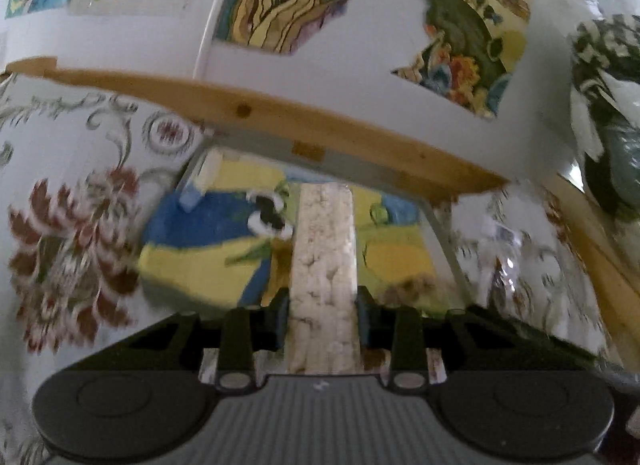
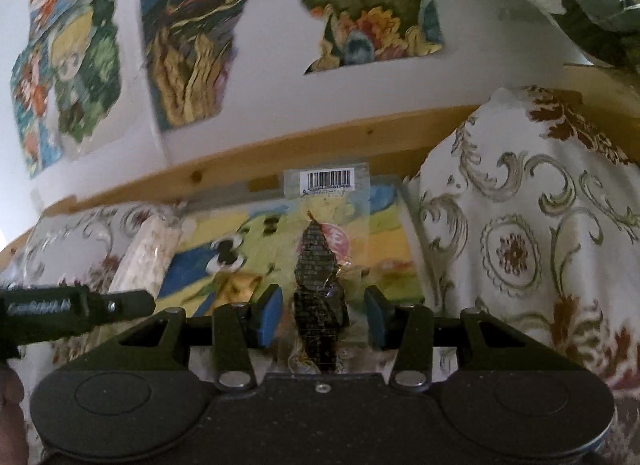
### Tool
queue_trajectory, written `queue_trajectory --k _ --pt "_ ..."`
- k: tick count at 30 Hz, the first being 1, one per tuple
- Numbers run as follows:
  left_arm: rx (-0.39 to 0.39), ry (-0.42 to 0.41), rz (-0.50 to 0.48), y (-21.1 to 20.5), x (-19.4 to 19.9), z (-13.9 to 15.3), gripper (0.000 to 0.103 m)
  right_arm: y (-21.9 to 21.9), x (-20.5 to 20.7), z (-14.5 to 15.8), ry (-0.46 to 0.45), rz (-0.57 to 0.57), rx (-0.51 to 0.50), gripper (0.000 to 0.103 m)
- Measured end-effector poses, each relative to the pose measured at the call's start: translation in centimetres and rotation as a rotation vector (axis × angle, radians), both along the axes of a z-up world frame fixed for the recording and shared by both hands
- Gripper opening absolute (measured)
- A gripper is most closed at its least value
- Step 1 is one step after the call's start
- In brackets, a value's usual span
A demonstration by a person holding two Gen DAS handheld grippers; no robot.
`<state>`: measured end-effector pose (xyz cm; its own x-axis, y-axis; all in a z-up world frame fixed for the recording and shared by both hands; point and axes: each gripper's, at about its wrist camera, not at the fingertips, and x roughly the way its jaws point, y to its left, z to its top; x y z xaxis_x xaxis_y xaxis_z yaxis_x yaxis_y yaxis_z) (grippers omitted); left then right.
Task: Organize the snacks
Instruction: 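Carry the clear bag with the right tool while the left tool carries the cracker bar to the tray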
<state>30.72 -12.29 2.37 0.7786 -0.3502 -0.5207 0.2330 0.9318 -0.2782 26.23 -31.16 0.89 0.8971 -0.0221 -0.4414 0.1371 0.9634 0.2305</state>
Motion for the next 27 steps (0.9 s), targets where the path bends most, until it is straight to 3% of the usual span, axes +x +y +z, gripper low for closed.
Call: queue_trajectory --k 7,11,27 --pt "0.006 -0.021 0.028 -2.3 4.2 0.0 0.036 -1.5 3.3 0.0 -0.065 -0.023 0.009 0.047" --pt "0.049 -0.023 0.022 -3.7 5.9 -0.9 0.036 -2.1 5.0 -0.3 -0.069 -0.029 -0.008 0.047" --pt "0.101 0.058 0.007 -5.9 9.0 -4.4 0.036 -3.7 8.4 -3.0 0.032 -0.047 -0.003 0.047"
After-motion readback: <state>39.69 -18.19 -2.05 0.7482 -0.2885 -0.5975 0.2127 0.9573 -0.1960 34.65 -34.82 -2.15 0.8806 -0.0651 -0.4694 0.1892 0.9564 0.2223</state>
